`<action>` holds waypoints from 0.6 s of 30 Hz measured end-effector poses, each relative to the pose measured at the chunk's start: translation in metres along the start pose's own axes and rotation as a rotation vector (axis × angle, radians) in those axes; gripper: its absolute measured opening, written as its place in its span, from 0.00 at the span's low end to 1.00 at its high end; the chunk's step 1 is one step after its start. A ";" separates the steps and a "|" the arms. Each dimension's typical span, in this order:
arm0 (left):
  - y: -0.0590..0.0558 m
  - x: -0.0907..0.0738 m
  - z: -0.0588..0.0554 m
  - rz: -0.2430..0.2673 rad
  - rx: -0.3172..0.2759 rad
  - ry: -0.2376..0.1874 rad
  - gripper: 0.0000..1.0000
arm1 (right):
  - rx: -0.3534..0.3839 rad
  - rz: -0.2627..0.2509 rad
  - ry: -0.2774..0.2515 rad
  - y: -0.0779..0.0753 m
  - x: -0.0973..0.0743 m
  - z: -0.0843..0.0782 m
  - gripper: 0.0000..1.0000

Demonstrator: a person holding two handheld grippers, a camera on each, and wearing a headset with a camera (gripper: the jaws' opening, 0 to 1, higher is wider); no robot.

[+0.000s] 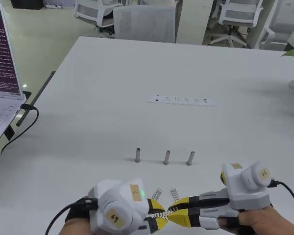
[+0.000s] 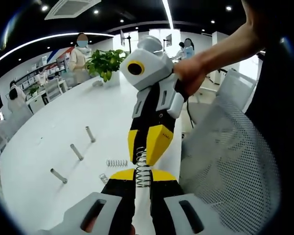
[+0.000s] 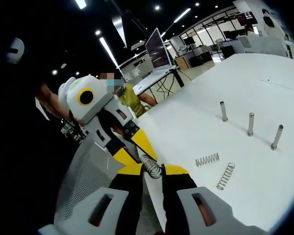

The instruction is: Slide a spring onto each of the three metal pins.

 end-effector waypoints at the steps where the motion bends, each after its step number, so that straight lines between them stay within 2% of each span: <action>1: 0.000 0.001 0.000 0.002 0.006 0.001 0.02 | -0.004 -0.001 0.001 0.000 0.000 0.001 0.11; 5: 0.000 0.003 -0.001 0.007 0.011 0.006 0.02 | -0.004 -0.006 0.015 0.000 0.001 0.001 0.11; 12: 0.000 0.009 -0.006 0.020 0.028 0.038 0.03 | 0.006 -0.022 0.039 0.000 0.006 0.000 0.08; 13: 0.001 0.010 -0.008 0.030 0.024 0.054 0.03 | 0.006 -0.008 0.035 0.002 0.006 0.000 0.08; 14: 0.001 0.011 -0.009 0.023 0.024 0.050 0.03 | 0.008 -0.024 0.039 0.001 0.007 0.000 0.08; 16: 0.002 0.011 -0.011 0.029 -0.024 0.035 0.03 | 0.006 -0.029 0.041 0.000 0.007 0.000 0.08; 18: 0.002 0.011 -0.012 0.030 -0.015 0.041 0.03 | 0.010 -0.030 0.043 -0.001 0.006 -0.001 0.08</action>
Point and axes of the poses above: the centre of the closed fingertips' face, and the gripper's own axes: x roughly forward along the fingers, y roughly to its left, z roughly out of its top, the point moved 6 cm from there along -x, roughly backward along the fingers, and after that the axes turned 5 degrees about y, right-handed, at the moved point
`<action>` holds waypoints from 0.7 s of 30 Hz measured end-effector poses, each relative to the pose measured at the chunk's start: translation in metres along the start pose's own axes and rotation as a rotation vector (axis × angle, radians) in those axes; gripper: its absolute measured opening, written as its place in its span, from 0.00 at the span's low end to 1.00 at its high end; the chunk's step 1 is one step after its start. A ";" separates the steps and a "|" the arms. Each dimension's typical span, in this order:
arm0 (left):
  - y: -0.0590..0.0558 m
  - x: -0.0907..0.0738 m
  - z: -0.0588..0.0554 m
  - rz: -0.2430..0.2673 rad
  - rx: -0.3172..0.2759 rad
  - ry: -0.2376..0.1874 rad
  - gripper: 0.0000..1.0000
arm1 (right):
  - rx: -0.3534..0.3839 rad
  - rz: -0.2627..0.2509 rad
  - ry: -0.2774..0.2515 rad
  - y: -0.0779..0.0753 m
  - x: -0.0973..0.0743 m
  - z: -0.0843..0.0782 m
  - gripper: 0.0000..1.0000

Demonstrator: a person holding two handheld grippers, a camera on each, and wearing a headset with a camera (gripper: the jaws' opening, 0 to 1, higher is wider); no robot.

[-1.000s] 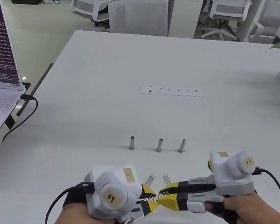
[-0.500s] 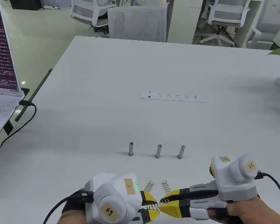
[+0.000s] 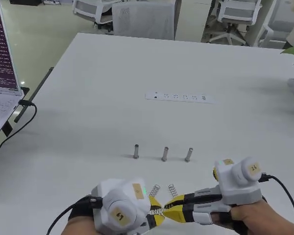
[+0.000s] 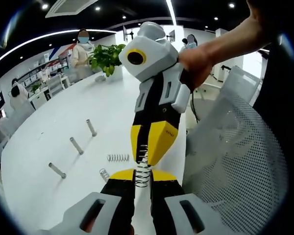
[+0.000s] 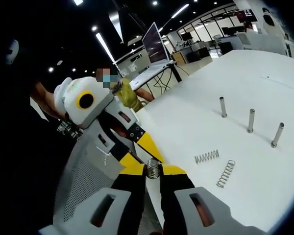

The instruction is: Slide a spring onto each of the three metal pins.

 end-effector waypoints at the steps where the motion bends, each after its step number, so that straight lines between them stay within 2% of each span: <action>1: 0.000 0.001 -0.001 0.001 0.004 0.002 0.03 | -0.001 -0.003 0.001 0.000 0.000 0.000 0.08; 8: 0.000 0.004 0.000 0.000 0.025 0.011 0.03 | -0.002 -0.015 0.015 -0.001 0.000 -0.001 0.08; 12: -0.001 0.004 0.002 -0.012 0.033 0.001 0.02 | -0.016 -0.019 0.033 0.001 -0.002 0.002 0.08; 21: 0.000 0.003 0.005 -0.017 0.018 -0.032 0.01 | -0.139 -0.019 0.109 0.006 -0.004 0.010 0.13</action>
Point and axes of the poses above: the centre of the closed fingertips' face, and the gripper's own axes: x roughly forward along the fingers, y roughly to its left, z roughly out of its top, the point moved 6 cm from there along -x, roughly backward along the fingers, and after that the axes turned 5 degrees about y, right-handed, at the moved point
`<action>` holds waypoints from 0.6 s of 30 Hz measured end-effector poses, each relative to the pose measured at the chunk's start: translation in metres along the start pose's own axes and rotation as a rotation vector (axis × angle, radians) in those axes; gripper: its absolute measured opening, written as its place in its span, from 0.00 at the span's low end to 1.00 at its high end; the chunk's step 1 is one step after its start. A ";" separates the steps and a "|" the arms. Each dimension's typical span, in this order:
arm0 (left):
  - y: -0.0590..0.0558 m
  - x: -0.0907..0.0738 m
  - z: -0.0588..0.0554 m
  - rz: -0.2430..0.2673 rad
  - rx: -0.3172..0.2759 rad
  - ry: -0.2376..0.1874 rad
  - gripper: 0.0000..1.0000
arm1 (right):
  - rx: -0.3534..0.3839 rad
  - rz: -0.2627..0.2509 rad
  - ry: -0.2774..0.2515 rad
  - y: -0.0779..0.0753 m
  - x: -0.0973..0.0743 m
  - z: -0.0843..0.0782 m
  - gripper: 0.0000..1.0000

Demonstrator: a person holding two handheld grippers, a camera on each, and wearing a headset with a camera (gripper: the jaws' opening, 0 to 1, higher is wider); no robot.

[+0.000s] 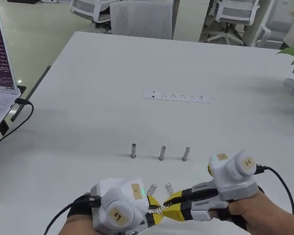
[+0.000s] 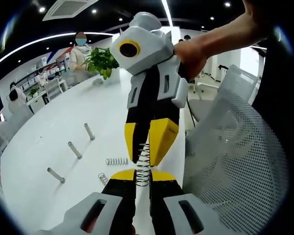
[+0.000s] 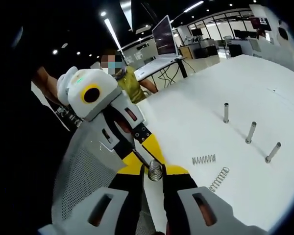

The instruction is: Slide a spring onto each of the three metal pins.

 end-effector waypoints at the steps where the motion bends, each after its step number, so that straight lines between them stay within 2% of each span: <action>1: 0.000 -0.001 0.001 -0.003 -0.010 -0.012 0.01 | -0.035 -0.006 0.019 -0.001 -0.001 0.001 0.12; 6: 0.002 -0.003 0.006 -0.011 -0.027 -0.041 0.01 | -0.140 -0.014 0.098 0.000 -0.003 0.006 0.11; 7: 0.003 -0.004 0.007 -0.021 -0.040 -0.058 0.01 | -0.176 -0.015 0.122 0.000 -0.003 0.008 0.11; 9: 0.004 -0.005 0.008 -0.025 -0.040 -0.065 0.01 | -0.230 -0.019 0.155 0.002 -0.004 0.011 0.11; 15: 0.007 -0.010 0.014 -0.048 -0.052 -0.113 0.01 | -0.352 -0.024 0.223 0.006 -0.009 0.020 0.10; 18: 0.009 -0.014 0.019 -0.064 -0.065 -0.158 0.01 | -0.396 -0.021 0.248 0.009 -0.015 0.029 0.10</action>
Point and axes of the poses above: the centre of the closed fingertips' face, and the gripper's own axes: x roughly forward along the fingers, y roughly to its left, z roughly out of its top, the point moved 6 cm from there along -x, roughly backward along the fingers, and after that the axes turned 5 degrees about y, right-handed, at the moved point
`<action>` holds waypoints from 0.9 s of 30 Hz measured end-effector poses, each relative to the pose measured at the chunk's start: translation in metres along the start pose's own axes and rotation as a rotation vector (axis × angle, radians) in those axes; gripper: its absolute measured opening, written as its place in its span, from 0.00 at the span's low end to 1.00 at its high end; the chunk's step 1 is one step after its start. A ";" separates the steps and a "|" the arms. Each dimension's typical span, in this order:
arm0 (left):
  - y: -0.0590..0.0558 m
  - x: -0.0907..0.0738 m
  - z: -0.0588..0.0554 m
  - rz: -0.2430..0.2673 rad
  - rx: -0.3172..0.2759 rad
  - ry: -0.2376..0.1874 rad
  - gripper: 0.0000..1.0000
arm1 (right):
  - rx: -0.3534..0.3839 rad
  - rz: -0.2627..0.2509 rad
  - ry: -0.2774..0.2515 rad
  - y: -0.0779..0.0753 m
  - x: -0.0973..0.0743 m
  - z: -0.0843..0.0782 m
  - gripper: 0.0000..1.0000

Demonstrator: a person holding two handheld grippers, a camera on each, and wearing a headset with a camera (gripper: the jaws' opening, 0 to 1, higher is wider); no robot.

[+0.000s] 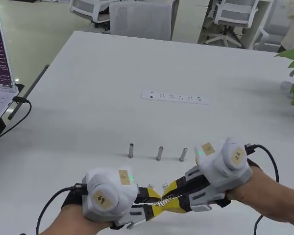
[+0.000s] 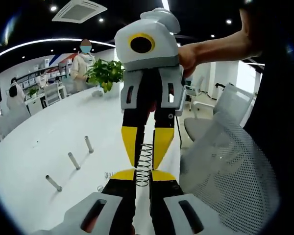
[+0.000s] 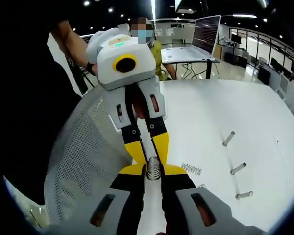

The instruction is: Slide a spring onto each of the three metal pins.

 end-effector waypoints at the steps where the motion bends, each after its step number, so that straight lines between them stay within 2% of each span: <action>1: 0.000 -0.001 0.002 -0.005 -0.003 -0.011 0.01 | -0.010 0.001 0.008 0.000 -0.002 0.001 0.09; 7: 0.001 -0.002 0.010 -0.027 -0.024 -0.071 0.01 | -0.069 0.011 0.061 -0.003 -0.013 0.008 0.09; 11: 0.001 -0.001 0.014 -0.037 -0.031 -0.093 0.01 | -0.103 0.019 0.092 -0.002 -0.017 0.011 0.09; 21: -0.001 0.000 0.018 -0.050 -0.026 -0.109 0.01 | -0.156 0.033 0.148 -0.002 -0.019 0.013 0.08; 27: 0.000 0.000 0.014 -0.047 -0.033 -0.111 0.02 | -0.164 0.040 0.170 -0.003 -0.015 0.015 0.08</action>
Point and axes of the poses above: the centre of the closed fingertips' face, and the gripper's own axes: x roughly forward along the fingers, y roughly to its left, z roughly out of its top, the point moved 6 cm from there along -x, roughly backward along the fingers, and after that the axes turned 5 degrees about y, right-handed, at the moved point
